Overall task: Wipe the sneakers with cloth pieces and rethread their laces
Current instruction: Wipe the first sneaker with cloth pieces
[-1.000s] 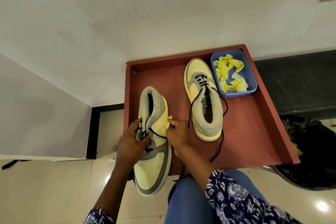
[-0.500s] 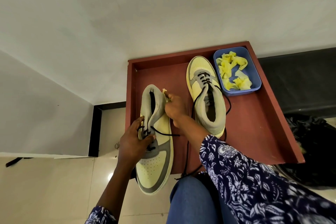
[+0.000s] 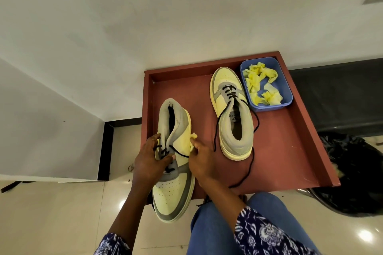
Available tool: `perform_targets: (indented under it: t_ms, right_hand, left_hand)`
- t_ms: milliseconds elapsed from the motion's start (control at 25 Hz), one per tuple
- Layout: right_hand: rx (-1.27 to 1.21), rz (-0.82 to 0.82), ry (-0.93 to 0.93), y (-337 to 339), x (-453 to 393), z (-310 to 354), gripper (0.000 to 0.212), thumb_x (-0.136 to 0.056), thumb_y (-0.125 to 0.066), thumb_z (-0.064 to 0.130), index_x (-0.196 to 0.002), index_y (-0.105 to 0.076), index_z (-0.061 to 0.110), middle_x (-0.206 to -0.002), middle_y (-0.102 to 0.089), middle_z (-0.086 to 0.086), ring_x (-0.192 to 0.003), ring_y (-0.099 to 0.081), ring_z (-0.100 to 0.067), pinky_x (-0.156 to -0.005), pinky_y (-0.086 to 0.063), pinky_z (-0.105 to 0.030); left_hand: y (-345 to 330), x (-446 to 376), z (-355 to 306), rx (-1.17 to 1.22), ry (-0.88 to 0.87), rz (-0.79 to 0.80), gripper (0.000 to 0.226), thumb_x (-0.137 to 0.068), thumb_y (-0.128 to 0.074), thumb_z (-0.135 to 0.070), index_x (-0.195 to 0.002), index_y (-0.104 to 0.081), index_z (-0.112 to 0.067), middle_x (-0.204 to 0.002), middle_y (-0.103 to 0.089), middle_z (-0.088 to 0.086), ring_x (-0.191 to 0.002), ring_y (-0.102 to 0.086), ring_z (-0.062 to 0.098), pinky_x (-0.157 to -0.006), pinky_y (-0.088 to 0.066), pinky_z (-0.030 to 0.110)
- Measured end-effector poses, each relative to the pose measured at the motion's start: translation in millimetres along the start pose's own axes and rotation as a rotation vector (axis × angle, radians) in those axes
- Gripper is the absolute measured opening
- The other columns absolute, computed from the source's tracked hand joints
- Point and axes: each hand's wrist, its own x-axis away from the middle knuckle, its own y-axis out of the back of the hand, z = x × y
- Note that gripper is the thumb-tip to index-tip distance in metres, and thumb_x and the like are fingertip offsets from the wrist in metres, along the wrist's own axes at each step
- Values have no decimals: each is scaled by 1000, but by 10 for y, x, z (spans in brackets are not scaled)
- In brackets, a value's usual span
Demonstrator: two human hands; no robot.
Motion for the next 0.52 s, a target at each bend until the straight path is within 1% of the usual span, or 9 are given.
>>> perform_targets:
  t_ms: [80,160,240,280,440,520]
  right_hand:
    - [10,18,-22,10,73,-106,41,-92,-42,3,-130,-53,15,-130,-57,-5,-120,-54,-24,-102,-42,-29]
    - [24,39,-26,33,126,-182,39,-91,-44,3,-127,-56,14,-128,-59,-5,-117,-56,-23,-98,-41,-22]
    - [37,55,-17,66,134,-200,36,-91,-46,3,-124,-57,12,-127,-60,-5,-115,-58,-20,-91,-38,-13]
    - [45,54,-13,79,119,-189,35,-91,-47,3,-123,-58,11,-126,-61,-5,-114,-58,-19,-88,-37,-12]
    - [49,39,-55,87,-59,-7,34,-90,-46,2,-120,-61,8,-120,-64,-9,-107,-60,-20,-84,-39,-17]
    - [65,12,-62,54,-218,109,37,-86,-44,1,-116,-64,9,-117,-66,-11,-101,-61,-20,-85,-44,-22]
  left_hand:
    - [1,-8,8,0,-3,0,70,-75,-74,-28,-134,-37,-24,-129,-55,2,-112,-57,23,-94,-49,41]
    - [0,-19,18,7,-1,3,71,-74,-75,-28,-134,-37,-24,-129,-55,2,-112,-57,23,-93,-49,41]
    - [-6,-30,25,15,4,6,71,-74,-75,-28,-134,-37,-24,-128,-55,2,-111,-57,24,-94,-49,43]
    - [-8,-30,26,13,2,6,71,-74,-75,-28,-134,-38,-24,-128,-55,2,-111,-57,24,-94,-50,43]
    - [2,-35,37,10,-14,14,71,-75,-75,-27,-135,-38,-23,-128,-55,2,-112,-57,22,-95,-49,42]
    - [10,-35,47,17,-17,17,72,-74,-75,-26,-136,-37,-24,-129,-55,2,-112,-57,21,-94,-50,41]
